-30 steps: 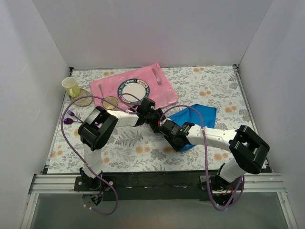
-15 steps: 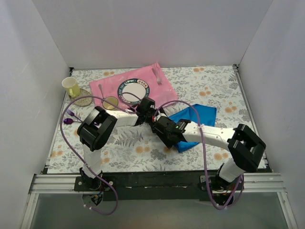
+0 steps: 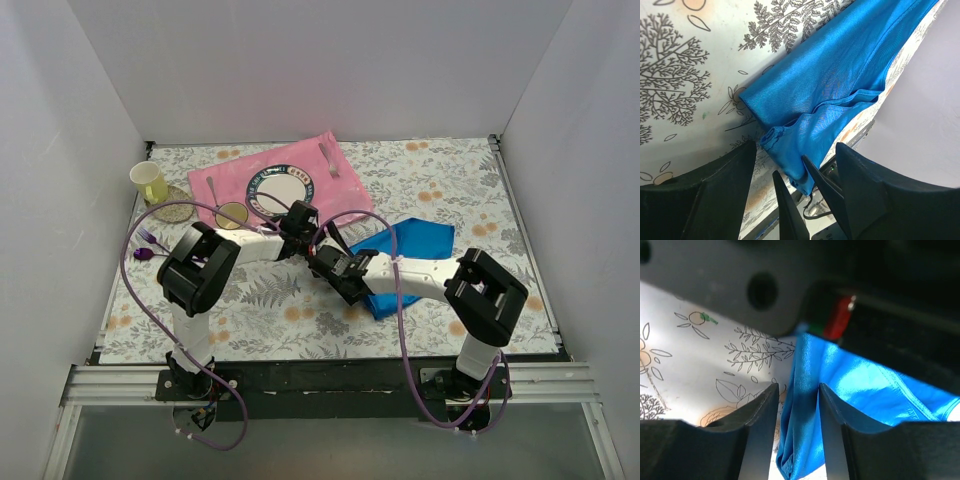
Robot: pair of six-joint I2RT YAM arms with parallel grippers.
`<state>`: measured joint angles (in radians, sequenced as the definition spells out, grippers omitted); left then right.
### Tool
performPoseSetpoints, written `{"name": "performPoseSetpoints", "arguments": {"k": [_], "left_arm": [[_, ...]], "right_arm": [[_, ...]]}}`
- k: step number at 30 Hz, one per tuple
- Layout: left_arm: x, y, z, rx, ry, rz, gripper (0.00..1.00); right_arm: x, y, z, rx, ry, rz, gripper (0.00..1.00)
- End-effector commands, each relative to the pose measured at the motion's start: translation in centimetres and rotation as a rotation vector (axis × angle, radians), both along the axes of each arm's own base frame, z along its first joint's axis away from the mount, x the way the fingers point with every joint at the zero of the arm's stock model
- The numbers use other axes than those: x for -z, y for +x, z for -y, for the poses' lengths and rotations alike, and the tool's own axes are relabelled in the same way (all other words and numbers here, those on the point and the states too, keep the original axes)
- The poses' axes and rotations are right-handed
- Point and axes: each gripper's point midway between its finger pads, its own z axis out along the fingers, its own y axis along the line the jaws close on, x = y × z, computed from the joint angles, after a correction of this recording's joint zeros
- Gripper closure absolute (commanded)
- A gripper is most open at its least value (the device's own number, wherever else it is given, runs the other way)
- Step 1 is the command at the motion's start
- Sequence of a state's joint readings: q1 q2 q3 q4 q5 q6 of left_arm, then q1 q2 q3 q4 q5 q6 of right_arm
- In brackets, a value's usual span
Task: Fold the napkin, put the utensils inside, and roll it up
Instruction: Roll the napkin with the utensil
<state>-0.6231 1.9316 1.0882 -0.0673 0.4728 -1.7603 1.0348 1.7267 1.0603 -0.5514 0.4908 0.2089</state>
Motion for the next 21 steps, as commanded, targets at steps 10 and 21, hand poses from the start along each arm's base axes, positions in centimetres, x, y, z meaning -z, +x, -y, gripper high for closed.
{"name": "performPoseSetpoints", "arguments": {"k": [10, 21], "left_arm": [[1.9, -0.9, -3.3, -0.033, 0.103, -0.023, 0.27], [0.8, -1.1, -3.9, -0.018, 0.073, -0.018, 0.26]], "right_arm": [[0.7, 1.0, 0.9, 0.04, -0.061, 0.068, 0.69], [1.3, 1.0, 1.0, 0.048, -0.057, 0.068, 0.91]]}}
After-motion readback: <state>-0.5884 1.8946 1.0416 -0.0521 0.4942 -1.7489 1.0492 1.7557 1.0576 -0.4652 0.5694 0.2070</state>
